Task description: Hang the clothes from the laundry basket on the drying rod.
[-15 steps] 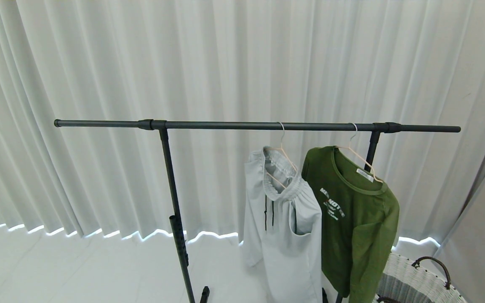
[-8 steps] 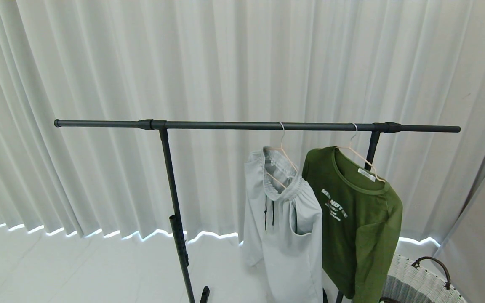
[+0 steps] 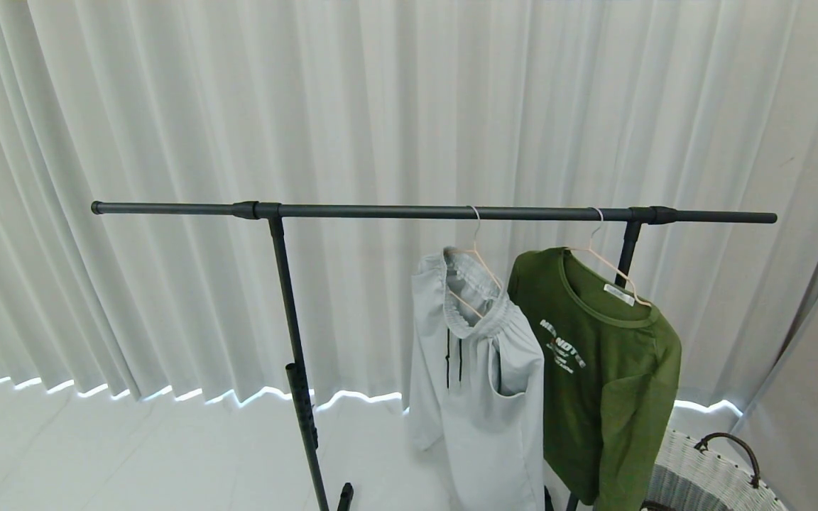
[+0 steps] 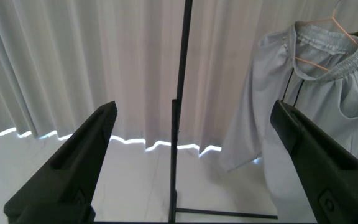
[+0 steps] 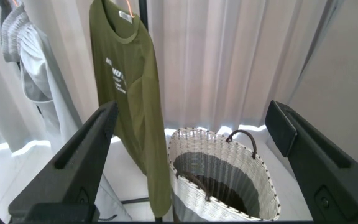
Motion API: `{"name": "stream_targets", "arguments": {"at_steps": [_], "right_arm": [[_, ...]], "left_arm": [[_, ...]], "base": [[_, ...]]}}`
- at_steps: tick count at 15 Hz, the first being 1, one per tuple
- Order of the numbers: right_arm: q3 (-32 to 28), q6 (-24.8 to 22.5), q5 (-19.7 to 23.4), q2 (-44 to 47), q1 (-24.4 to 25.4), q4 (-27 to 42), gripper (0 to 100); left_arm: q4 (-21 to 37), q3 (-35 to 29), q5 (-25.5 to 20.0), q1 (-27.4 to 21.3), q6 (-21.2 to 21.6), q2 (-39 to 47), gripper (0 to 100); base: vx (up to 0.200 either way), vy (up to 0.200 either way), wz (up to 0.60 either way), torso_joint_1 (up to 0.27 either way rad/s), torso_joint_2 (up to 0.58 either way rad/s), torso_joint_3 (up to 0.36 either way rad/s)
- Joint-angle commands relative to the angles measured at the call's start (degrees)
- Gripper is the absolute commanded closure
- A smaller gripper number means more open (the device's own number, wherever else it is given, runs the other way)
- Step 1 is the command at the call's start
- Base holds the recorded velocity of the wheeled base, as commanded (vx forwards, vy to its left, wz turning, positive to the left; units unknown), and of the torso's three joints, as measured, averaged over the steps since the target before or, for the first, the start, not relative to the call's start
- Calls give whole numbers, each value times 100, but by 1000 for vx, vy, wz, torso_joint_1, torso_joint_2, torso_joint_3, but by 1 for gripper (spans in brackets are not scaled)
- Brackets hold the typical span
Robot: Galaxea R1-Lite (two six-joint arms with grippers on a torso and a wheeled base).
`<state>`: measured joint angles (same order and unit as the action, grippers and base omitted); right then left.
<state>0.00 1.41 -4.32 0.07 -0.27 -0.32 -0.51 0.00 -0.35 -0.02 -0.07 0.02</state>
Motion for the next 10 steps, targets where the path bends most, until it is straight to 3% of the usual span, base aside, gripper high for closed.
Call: {"name": "stream_targets", "arguments": {"at_steps": [1, 10], "right_arm": [[0, -1, 1, 1, 0, 5, 0], [0, -1, 1, 1, 0, -3, 0]], "left_arm": [[-2, 0, 0, 2, -1, -2, 0], [-2, 0, 0, 2, -1, -2, 0]], "base": [[0, 0, 0, 0, 0, 0], [0, 0, 0, 0, 0, 0]]}}
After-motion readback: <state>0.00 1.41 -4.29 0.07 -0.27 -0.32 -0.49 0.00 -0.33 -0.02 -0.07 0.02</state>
